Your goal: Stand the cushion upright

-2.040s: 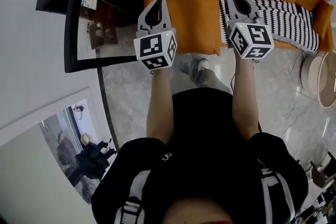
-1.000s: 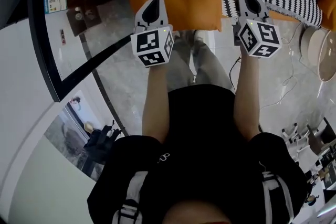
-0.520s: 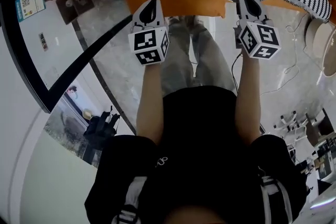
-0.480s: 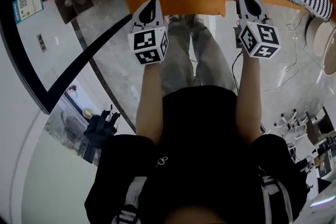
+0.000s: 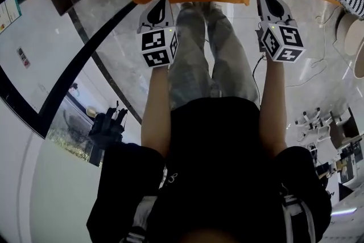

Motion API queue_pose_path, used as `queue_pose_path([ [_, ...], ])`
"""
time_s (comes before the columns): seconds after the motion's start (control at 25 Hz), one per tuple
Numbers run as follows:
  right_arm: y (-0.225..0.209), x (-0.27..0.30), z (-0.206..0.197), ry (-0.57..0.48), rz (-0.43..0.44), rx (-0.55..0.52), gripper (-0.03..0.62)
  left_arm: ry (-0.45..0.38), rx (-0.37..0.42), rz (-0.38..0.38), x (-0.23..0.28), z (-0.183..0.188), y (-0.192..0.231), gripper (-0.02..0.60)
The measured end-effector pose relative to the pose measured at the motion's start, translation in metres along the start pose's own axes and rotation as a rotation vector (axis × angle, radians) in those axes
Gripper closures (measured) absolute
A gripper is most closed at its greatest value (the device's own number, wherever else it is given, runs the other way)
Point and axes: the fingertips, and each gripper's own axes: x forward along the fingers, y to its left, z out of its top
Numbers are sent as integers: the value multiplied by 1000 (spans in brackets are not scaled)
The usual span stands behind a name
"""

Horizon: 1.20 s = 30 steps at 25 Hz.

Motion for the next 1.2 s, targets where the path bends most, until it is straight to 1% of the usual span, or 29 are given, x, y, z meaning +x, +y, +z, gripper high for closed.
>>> queue_pose_path([
  [0.28,-4,23,-74,141,20,-22,582,108,-39,24,32,-64,22,571],
  [0.4,-7,29,-102,185,19,-7,582,155,-69,40,42,-94,30,571],
  [0.6,-20,42,-143,252,-19,-6,580,243,-45,63,61,-138,43,571],
  [0.68,-23,47,-155,275,-21,-18,580,277,-26,86,69,-154,52,569],
  [0.88,-28,58,-182,342,-37,-31,580,348,55,128,84,-187,67,569],
  [0.96,-35,61,-195,381,-45,-69,579,370,96,133,92,-196,67,568],
  [1.04,-40,64,-209,428,-41,-119,576,394,157,143,100,-205,71,562],
  [1.08,-41,66,-216,454,-34,-144,561,402,186,149,104,-207,74,530],
  [1.12,-41,68,-221,479,-26,-167,498,406,206,152,107,-208,77,509],
  [1.16,-41,69,-226,502,-19,-190,452,407,218,152,110,-209,80,499],
  [1.2,-41,71,-229,520,-16,-212,451,407,224,151,112,-208,82,499],
])
